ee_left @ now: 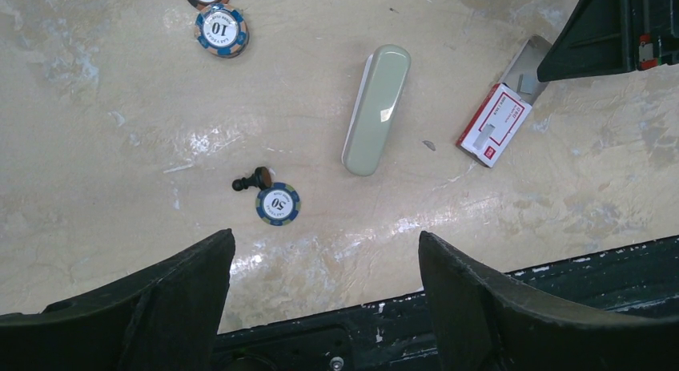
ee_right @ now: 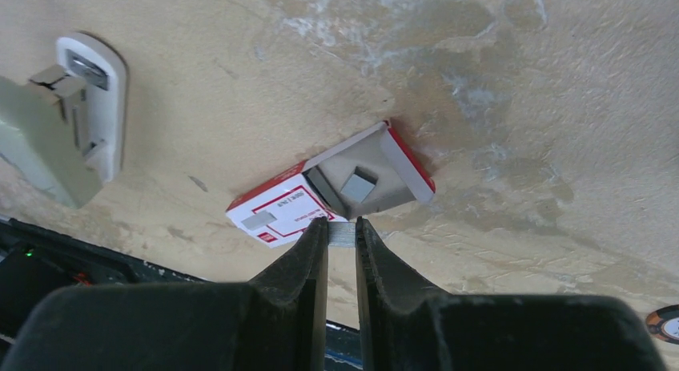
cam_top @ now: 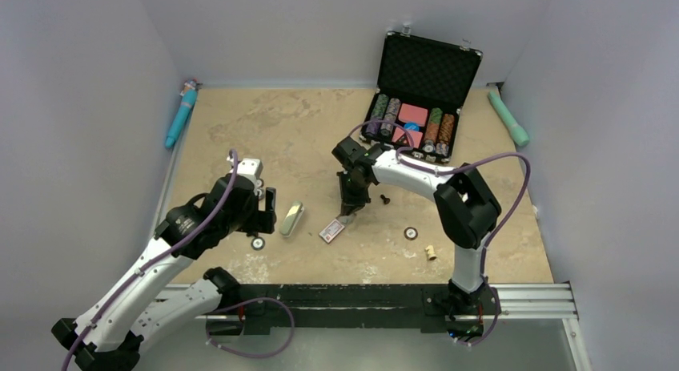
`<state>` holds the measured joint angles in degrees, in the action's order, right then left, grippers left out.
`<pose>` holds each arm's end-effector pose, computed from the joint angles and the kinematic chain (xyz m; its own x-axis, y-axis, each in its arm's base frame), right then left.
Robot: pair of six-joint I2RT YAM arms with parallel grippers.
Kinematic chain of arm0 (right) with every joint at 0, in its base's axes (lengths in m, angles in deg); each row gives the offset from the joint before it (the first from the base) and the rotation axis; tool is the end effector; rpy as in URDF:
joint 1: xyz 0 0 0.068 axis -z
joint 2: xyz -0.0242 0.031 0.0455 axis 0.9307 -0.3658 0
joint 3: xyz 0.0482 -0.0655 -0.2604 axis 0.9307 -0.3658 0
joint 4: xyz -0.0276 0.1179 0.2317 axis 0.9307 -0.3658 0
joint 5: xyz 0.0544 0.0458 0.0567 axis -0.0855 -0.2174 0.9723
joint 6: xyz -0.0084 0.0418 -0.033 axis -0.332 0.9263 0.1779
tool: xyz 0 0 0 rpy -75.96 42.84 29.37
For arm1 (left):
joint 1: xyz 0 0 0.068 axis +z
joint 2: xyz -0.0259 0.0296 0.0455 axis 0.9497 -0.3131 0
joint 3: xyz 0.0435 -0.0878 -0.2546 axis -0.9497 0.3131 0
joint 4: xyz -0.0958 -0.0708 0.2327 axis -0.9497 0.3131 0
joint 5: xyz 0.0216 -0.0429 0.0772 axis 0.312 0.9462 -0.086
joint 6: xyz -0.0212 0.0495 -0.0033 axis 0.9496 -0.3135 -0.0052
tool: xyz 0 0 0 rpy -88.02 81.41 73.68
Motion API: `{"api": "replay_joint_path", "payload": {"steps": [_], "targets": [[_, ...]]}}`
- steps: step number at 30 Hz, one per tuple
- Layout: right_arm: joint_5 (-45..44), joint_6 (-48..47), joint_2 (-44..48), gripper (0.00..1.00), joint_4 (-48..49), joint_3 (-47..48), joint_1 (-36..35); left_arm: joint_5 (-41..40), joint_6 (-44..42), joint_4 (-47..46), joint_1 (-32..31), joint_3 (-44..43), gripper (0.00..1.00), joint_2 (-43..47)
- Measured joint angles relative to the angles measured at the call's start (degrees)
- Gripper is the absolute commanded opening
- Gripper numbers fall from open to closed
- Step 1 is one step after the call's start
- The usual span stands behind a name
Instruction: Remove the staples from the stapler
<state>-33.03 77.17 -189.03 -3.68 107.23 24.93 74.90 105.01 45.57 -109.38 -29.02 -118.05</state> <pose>0.2728 0.2662 0.1943 -0.9851 -0.0630 -0.1603 -0.1082 0.9505 0.2914 0.1081 -0.0719 0.3134 -0.7486 -0.0060 -0.6630 0.1155 0.9835 -0.1394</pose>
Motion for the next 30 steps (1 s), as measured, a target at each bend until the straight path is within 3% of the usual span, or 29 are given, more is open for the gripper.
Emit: {"api": "replay_joint_path", "payload": {"steps": [7,13,18,30], "targets": [[0.1,0.9,-1.0,0.07,0.3,-2.1,0.0,0.0,0.0,0.0,0.0,0.0,0.88,0.0],[-0.1,2.0,-1.0,0.32,1.2,-2.1,0.0,0.0,0.0,-0.1,0.0,0.0,0.87,-0.1],[-0.3,2.9,-0.8,0.46,1.9,-2.1,0.0,0.1,0.0,-0.1,0.0,0.0,0.87,-0.1],[-0.6,2.7,1.4,0.45,0.9,0.3,0.0,0.1,-0.1,-0.2,0.0,0.0,0.87,-0.2]]}}
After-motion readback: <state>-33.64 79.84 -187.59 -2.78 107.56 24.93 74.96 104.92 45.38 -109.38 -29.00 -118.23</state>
